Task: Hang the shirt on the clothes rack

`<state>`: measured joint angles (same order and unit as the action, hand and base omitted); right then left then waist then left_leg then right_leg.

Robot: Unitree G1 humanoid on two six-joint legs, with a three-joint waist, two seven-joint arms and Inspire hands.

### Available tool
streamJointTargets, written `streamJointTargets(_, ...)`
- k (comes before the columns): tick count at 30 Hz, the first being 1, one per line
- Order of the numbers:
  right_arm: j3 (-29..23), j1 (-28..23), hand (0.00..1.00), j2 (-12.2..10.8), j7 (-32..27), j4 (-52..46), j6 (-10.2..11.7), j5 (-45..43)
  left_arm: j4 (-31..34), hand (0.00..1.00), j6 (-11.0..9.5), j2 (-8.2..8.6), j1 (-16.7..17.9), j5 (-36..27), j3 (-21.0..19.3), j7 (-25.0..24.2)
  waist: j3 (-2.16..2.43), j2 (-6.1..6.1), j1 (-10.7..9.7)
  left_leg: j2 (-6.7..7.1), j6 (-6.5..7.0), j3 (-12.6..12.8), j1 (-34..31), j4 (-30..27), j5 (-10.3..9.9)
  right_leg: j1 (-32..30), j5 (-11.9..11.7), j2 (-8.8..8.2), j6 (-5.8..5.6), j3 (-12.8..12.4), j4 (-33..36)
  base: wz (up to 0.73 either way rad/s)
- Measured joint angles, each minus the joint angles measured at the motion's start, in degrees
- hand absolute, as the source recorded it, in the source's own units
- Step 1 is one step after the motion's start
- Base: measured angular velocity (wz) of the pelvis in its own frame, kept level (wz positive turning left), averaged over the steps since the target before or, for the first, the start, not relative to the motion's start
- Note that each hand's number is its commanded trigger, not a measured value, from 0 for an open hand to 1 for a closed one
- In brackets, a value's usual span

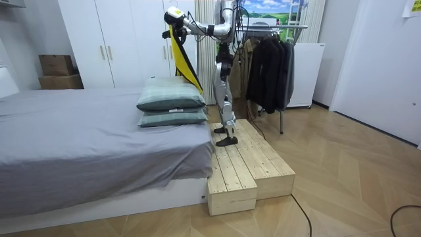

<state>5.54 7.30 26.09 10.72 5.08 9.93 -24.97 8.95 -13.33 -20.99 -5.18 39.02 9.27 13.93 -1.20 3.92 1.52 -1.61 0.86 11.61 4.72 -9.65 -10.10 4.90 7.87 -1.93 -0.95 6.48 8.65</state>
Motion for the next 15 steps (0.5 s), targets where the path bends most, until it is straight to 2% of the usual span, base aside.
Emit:
streamJointTargets(2, 0.0, 0.1, 0.0, -0.1, -0.3, 0.7, 0.0, -0.3, 0.3, 1.0, 0.0, 0.08, 0.0, 0.0, 0.0, -0.7, 0.02, 0.03, 0.0, 0.05, 0.0, -0.3, 0.0, 0.0, 0.0, 0.1, 0.0, -0.03, 0.0, 0.0, 0.0, 0.06)
streamJointTargets(4, 0.0, 0.1, 0.07, -0.1, -0.3, 0.8, 0.0, -1.0, 0.3, 1.0, 0.0, 0.18, 0.0, 0.0, 0.0, -1.0, 0.02, 0.03, -0.1, 0.08, 0.0, -0.5, 0.0, 0.0, 0.0, 0.1, 0.0, -0.06, 0.01, 0.1, 0.0, 0.03)
streamJointTargets(5, 0.0, 0.1, 0.18, -0.1, -0.3, 0.8, 0.0, -2.0, 0.3, 1.0, 0.0, 0.15, 0.0, 0.0, 0.1, -1.0, 0.03, 0.03, -0.1, 0.08, 0.0, -0.5, 0.0, 0.0, 0.0, 0.2, 0.0, -0.07, 0.02, 0.1, 0.0, 0.0)
streamJointTargets(6, 0.0, 0.1, 0.22, -0.1, -0.3, 0.8, 0.0, -2.4, 0.3, 1.0, 0.0, 0.15, 0.0, 0.0, 0.1, -1.0, 0.03, 0.02, 0.0, 0.09, 0.0, -0.5, 0.0, 0.0, 0.0, 0.2, 0.0, -0.07, 0.02, 0.1, 0.0, 0.0)
streamJointTargets(7, 0.0, 0.1, 0.53, -0.1, -0.4, 0.8, 0.0, -2.8, 0.3, 1.0, 0.0, 0.15, 0.0, 0.0, 0.1, -1.0, 0.04, 0.02, 0.0, 0.09, 0.0, -0.5, 0.0, 0.0, 0.0, 0.2, 0.0, -0.08, 0.02, 0.1, 0.0, 0.0)
streamJointTargets(8, 0.0, 0.1, 0.7, -0.1, -0.5, 0.8, 0.0, -2.9, 0.3, 1.0, 0.0, 0.24, 0.0, 0.0, 0.1, -1.0, 0.04, 0.01, 0.0, 0.12, 0.0, -0.5, 0.0, 0.0, 0.0, 0.2, 0.0, -0.09, 0.02, 0.1, 0.0, 0.0)
streamJointTargets(9, 0.0, 0.1, 0.93, -0.1, -0.6, 0.8, 0.0, -3.0, 0.3, 1.0, 0.0, 0.28, 0.0, 0.0, 0.1, -1.0, 0.05, 0.01, 0.0, 0.12, 0.0, -0.5, 0.0, 0.0, 0.0, 0.2, 0.0, -0.09, 0.02, 0.1, 0.0, 0.0)
streamJointTargets(10, 0.0, 0.1, 1.0, -0.1, -0.6, 0.8, 0.0, -3.2, 0.3, 1.0, 0.0, 0.31, 0.0, 0.0, 0.1, -1.0, 0.06, 0.0, 0.0, 0.13, 0.0, -0.5, 0.0, 0.0, 0.0, 0.2, 0.0, -0.1, 0.03, 0.1, 0.0, 0.0)
streamJointTargets(15, 0.0, 0.1, 1.0, -0.1, -0.7, 0.8, -0.1, -4.6, 0.3, 1.0, 0.0, 0.36, 0.0, 0.0, 0.2, -1.0, 0.2, -0.08, 0.0, 0.13, 0.01, -0.5, 0.1, -0.1, 0.0, 0.2, 0.0, -0.11, 0.03, 0.1, 0.0, 0.0)
